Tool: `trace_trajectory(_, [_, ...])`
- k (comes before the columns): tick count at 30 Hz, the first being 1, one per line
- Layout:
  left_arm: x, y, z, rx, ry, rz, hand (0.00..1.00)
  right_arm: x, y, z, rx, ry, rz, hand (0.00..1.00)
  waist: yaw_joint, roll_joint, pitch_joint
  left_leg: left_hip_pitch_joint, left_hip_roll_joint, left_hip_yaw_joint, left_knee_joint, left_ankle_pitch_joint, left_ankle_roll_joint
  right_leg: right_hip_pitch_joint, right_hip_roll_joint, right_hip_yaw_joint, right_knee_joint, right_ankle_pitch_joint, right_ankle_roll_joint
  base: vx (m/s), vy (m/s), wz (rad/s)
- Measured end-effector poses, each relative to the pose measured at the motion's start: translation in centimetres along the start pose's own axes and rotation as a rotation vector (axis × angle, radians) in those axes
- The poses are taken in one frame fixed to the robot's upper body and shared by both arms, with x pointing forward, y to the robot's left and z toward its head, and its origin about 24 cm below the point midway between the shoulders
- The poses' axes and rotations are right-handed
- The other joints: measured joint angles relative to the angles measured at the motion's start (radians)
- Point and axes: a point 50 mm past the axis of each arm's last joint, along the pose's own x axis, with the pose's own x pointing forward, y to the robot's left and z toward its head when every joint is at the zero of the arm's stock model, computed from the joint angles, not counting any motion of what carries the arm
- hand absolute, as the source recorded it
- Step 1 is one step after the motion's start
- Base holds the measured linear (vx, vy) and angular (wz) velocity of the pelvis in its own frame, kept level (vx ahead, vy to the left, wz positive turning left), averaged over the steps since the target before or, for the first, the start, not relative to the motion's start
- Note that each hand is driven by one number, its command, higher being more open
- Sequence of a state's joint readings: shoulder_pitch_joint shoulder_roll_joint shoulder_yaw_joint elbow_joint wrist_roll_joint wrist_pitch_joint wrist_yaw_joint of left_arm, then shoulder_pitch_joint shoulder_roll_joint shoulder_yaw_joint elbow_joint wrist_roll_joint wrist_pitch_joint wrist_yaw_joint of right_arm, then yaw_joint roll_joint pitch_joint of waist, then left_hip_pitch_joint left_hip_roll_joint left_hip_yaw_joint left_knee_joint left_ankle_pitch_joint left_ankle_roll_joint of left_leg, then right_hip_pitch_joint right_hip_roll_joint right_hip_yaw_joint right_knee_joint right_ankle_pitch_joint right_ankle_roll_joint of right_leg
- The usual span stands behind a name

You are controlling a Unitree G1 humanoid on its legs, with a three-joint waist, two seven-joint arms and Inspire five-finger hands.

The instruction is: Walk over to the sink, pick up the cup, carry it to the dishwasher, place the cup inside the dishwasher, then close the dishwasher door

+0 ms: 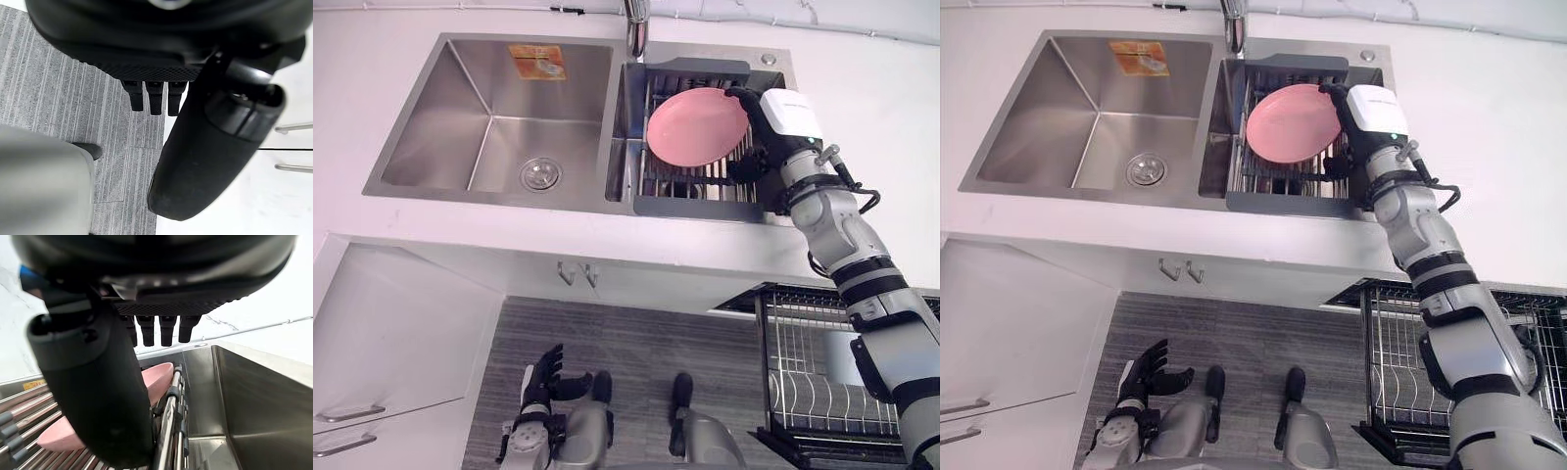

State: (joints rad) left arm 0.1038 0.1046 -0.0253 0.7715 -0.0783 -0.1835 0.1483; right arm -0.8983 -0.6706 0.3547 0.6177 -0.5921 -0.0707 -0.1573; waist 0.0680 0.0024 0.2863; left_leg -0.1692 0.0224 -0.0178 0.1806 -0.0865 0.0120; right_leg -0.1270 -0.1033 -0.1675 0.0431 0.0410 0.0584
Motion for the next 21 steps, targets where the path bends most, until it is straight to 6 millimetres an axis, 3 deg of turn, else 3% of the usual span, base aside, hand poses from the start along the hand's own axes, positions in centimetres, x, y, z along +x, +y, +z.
trace_trajectory(9, [0.4,0.1,0.9,-0.002,-0.036,0.002,0.90,1.3,-1.0,0.0,-0.063,0.003,-0.022,0.90,0.012,0.012,0.052,-0.033,-0.002,-0.033,-0.002,0.015,0.003,-0.018,0.001,-0.034,0.004,0.000,0.000,-0.02,-0.010,0.11])
trace_trajectory(10, [0.4,0.1,0.9,-0.001,-0.038,0.003,0.90,1.5,-1.3,0.1,-0.065,0.002,-0.033,0.30,0.012,0.013,0.056,-0.034,-0.002,-0.033,-0.001,0.015,0.002,-0.018,0.001,-0.034,0.004,0.000,0.000,0.00,-0.004,0.04])
trace_trajectory(13, [0.5,0.1,1.1,0.000,-0.042,0.005,0.90,2.2,-2.4,0.1,-0.075,0.013,-0.066,0.30,0.016,0.014,0.058,-0.052,-0.005,-0.041,0.001,0.017,0.001,-0.032,0.000,-0.041,0.003,0.000,0.000,0.01,0.001,0.06])
trace_trajectory(21, [0.7,0.0,1.3,0.002,-0.045,0.004,0.90,2.3,-3.1,0.0,-0.082,0.021,-0.124,0.30,0.028,0.015,0.059,-0.061,-0.005,-0.054,0.001,0.019,-0.002,-0.034,0.001,-0.052,0.003,-0.002,-0.004,0.01,-0.004,0.04])
